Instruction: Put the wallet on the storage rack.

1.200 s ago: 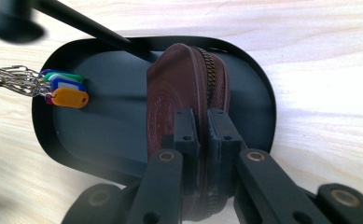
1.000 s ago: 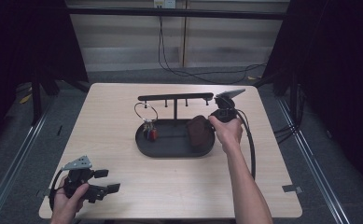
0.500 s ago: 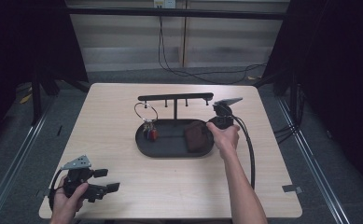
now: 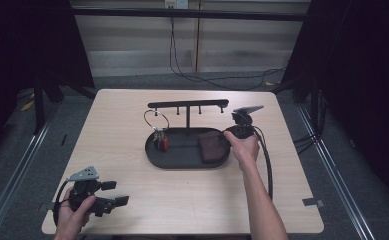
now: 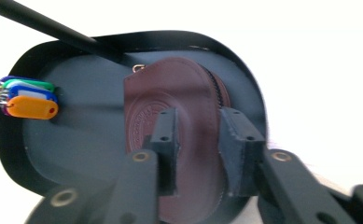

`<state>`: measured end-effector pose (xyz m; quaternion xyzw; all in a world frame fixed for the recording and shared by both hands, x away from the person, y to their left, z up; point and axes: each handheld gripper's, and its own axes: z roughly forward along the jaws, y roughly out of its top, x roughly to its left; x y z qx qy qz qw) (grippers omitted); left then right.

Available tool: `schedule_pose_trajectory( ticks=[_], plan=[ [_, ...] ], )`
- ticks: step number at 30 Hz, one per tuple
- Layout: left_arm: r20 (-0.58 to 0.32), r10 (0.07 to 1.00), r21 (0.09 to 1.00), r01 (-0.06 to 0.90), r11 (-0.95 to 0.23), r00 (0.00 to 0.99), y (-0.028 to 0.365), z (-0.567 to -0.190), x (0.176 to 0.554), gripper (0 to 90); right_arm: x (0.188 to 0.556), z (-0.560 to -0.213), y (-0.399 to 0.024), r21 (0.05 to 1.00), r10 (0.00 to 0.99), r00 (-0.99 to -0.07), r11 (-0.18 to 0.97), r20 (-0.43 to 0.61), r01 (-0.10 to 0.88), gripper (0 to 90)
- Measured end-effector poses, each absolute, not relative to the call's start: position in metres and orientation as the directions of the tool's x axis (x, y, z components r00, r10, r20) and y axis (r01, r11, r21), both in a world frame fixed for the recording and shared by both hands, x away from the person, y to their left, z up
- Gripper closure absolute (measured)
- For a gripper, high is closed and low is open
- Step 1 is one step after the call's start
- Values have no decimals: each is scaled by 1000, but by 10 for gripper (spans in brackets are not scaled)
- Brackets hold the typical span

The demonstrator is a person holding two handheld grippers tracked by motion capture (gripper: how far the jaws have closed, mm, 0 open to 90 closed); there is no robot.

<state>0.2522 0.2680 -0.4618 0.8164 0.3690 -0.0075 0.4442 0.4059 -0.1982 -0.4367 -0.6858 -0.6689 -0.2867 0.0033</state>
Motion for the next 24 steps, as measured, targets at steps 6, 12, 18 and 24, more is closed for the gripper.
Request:
schedule_pose_trajectory(
  ticks=[6,12,18,24],
  plan=[
    [-337,596,722,607,-333,728,268,-462,252,164,401,-427,-205,417,911,-72,-115,407,902,619],
    [-339,595,728,604,-325,729,269,-460,251,164,393,-416,-210,448,913,-101,-96,395,889,458],
    [-338,593,727,603,-328,731,267,-461,252,164,386,-408,-218,469,910,-105,-105,401,877,349],
    [-341,594,730,603,-321,729,269,-461,251,164,376,-406,-213,500,900,-164,-67,403,863,317]
  ],
)
